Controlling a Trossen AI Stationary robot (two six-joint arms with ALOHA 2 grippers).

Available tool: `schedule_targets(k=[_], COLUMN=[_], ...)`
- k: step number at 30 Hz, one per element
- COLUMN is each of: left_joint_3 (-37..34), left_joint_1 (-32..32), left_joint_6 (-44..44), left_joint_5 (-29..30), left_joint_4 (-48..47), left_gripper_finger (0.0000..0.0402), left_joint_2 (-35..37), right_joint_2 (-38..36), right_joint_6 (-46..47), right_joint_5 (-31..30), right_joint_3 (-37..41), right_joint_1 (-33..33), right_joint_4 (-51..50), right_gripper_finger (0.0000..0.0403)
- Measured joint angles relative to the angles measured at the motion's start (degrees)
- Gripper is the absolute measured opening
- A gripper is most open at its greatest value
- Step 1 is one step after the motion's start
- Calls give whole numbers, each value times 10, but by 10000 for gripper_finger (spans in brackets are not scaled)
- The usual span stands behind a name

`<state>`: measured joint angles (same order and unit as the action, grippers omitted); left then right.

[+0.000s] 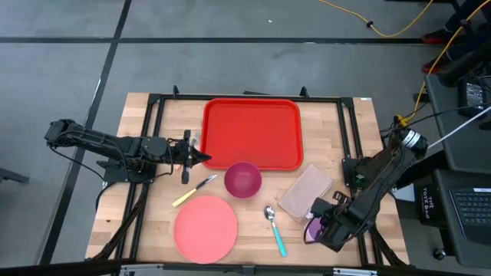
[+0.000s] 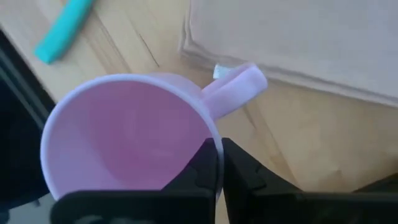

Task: Set up tray
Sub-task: Put the light purple mug on the red tray

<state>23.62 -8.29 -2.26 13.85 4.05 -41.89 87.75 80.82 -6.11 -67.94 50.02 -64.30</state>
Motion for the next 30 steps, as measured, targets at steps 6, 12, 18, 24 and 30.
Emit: schedule_targets(k=[6, 12, 18, 24, 30], left_joint_3=[0, 0, 0, 0, 0], left_joint_1=[0, 0, 0, 0, 0], left_joint_6=[0, 0, 0, 0, 5], left_joint_5=[0, 0, 0, 0, 0], left_joint_4=[0, 0, 0, 0, 0], left_gripper_finger=[4, 4, 4, 4, 4], left_joint_2=[0, 0, 0, 0, 0], right_joint_2=[-58, -104, -131, -131, -131], right_joint_6=[-2, -31, -102, -234, -331], right_joint_5=[-17, -49, -70, -69, -64], right_joint_3=[0, 0, 0, 0, 0], right_joint_1=[-23, -49, -94, -152, -221], right_joint_4=[-51, -84, -85, -80, -65], right_gripper_finger=[10, 10, 10, 10, 10])
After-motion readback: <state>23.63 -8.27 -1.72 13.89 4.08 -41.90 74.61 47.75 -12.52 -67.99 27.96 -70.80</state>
